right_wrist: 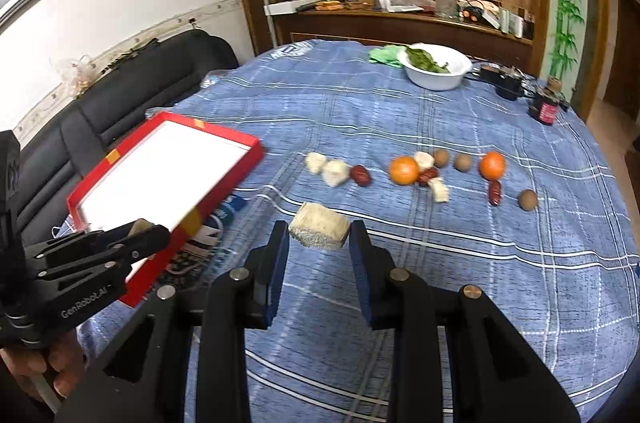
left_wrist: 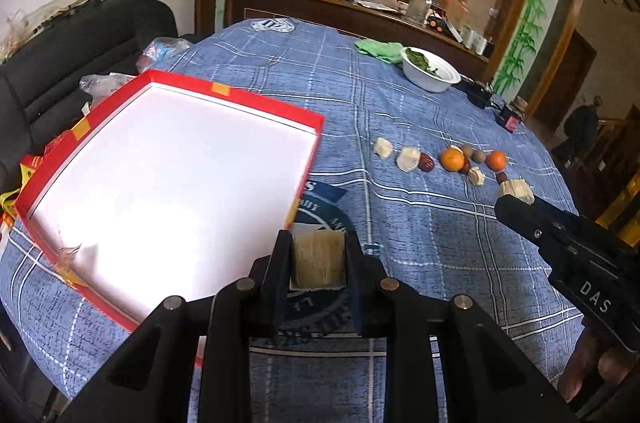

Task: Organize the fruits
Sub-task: 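Carry both cubes over the red-rimmed white tray and open both grippers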

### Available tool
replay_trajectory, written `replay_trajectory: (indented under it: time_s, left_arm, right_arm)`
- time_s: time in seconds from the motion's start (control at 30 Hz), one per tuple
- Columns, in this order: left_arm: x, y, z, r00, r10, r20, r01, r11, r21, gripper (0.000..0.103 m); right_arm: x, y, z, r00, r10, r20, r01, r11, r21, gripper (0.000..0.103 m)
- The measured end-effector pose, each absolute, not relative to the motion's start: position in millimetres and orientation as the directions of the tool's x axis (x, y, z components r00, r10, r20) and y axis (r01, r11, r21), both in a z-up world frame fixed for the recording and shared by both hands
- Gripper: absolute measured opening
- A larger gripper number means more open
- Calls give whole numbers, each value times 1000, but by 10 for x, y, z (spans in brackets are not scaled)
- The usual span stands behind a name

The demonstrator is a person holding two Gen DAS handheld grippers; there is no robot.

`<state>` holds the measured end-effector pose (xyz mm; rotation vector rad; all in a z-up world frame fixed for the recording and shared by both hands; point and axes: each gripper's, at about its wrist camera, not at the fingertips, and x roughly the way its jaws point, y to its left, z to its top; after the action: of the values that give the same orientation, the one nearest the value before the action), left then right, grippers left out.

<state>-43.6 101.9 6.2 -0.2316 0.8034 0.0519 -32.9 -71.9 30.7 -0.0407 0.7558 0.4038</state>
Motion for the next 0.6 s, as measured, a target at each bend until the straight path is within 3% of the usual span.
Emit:
replay_trajectory:
  time_s: [0.6]
  left_arm:
    - [-535,1645,105,709,65,-702,-306,926,-222,24]
  right_arm:
    - [-325,-4,393,611,458,-646,-496,857,139,33]
